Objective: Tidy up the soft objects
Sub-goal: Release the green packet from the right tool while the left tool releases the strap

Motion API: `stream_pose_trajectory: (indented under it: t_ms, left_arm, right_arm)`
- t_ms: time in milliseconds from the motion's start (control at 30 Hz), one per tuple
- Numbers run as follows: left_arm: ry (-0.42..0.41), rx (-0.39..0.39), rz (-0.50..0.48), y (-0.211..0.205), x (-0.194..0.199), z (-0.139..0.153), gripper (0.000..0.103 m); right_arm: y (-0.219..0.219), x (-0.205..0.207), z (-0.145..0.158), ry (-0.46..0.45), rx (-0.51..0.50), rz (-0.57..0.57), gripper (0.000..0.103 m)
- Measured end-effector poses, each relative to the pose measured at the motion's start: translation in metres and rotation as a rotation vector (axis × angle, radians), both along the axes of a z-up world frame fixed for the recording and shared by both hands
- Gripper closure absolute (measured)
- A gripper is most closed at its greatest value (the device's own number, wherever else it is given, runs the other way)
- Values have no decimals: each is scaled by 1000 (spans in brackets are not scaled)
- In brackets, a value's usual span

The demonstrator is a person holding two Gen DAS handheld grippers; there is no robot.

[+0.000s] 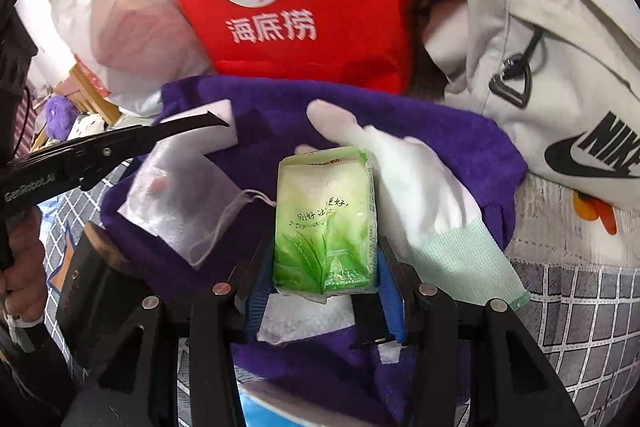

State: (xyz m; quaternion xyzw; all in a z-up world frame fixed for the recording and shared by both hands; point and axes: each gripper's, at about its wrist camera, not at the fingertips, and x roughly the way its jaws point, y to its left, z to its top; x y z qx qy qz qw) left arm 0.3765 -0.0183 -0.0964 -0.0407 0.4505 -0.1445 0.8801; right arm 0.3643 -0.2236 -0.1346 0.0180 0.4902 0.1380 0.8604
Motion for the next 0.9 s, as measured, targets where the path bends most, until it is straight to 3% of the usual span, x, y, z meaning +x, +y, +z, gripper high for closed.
stream_pose_trajectory:
  t_ms: [233,300,367,400,467,500,900]
  left_arm:
    - [62,-6,-4,1,7,-14,85]
    - [70,-14,-5,1,7,-15,85]
    - [62,-40,-15,2,6,-13,84]
    - [62,-44,-14,3,6,-12,80]
    - [59,-21,-5,2,4,-10,62]
    - [50,-7,3,2,2,-8,61]
    - [7,43,39,19,-58,25,58]
  right_arm:
    - [3,4,-6,19,14,11,50]
    - [4,4,-6,21,20,1,45]
    - [4,4,-5,26,28,-2,33]
    - [4,3,-4,22,28,-4,33]
    - [5,1,0,22,23,-6,33]
    - [5,-1,2,21,20,-3,33]
    - [17,-56,60,-154,49,-14,33]
